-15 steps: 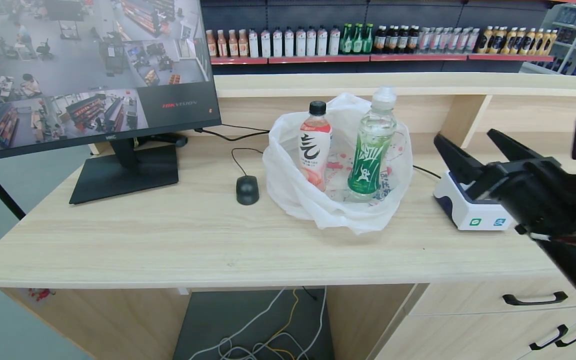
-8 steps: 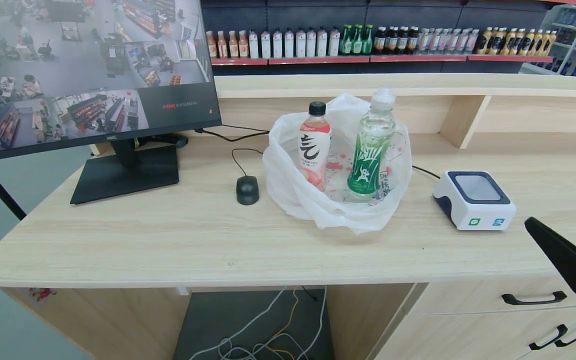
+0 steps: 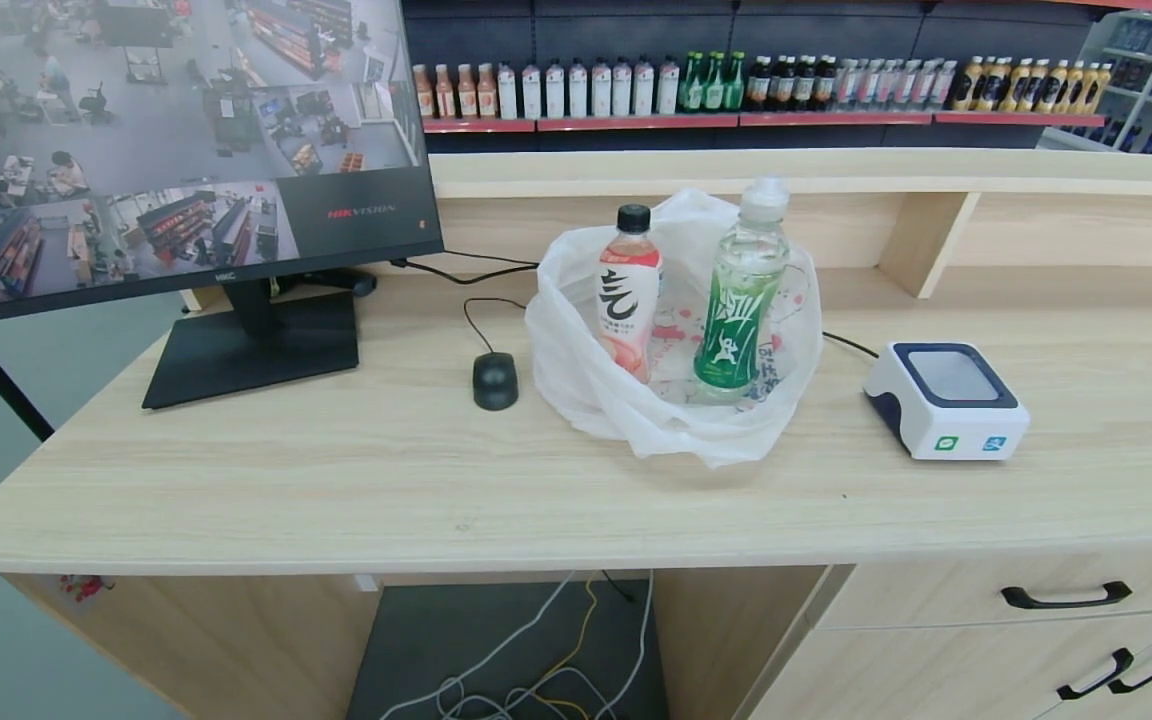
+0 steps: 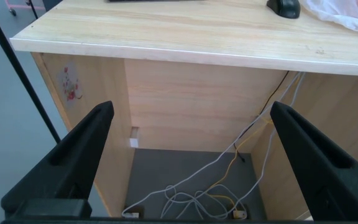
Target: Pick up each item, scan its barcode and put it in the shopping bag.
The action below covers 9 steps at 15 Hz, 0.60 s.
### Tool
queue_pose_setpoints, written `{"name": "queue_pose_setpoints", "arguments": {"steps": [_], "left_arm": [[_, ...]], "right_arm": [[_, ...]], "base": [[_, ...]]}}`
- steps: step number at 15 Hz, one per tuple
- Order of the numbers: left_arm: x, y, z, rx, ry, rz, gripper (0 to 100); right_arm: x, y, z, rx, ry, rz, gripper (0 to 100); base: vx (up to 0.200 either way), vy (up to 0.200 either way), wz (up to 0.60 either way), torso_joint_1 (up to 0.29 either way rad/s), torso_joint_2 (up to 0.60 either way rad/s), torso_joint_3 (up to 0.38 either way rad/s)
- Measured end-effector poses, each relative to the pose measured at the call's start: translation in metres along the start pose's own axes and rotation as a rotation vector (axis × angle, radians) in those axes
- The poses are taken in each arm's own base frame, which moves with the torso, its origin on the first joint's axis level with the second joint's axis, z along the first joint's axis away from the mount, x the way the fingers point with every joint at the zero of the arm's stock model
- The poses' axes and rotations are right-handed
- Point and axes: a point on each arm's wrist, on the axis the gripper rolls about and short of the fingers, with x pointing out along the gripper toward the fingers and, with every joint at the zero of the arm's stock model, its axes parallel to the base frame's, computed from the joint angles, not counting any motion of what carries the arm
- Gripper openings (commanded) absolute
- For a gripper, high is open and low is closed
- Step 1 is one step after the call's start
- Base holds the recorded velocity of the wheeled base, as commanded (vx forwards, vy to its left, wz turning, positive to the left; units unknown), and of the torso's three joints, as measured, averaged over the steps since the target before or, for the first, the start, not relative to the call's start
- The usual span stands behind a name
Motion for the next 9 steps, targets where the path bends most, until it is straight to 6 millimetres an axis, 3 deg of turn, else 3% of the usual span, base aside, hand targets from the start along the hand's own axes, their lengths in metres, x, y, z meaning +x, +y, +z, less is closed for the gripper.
{"name": "queue_pose_setpoints", "arguments": {"steps": [4, 9], "left_arm": [[0.0, 0.0, 0.0, 0.0, 0.0, 0.0, 100], [0.0, 0.0, 0.0, 0.0, 0.0, 0.0, 100]], "right_arm": [[-0.023, 0.0, -0.024, -0.025, 0.005, 0.001, 100], [-0.034, 0.0, -0.04, -0.039, -0.01, -0.029, 100]], "base": [[0.0, 0.0, 0.0, 0.0, 0.0, 0.0], [0.0, 0.0, 0.0, 0.0, 0.0, 0.0]]}}
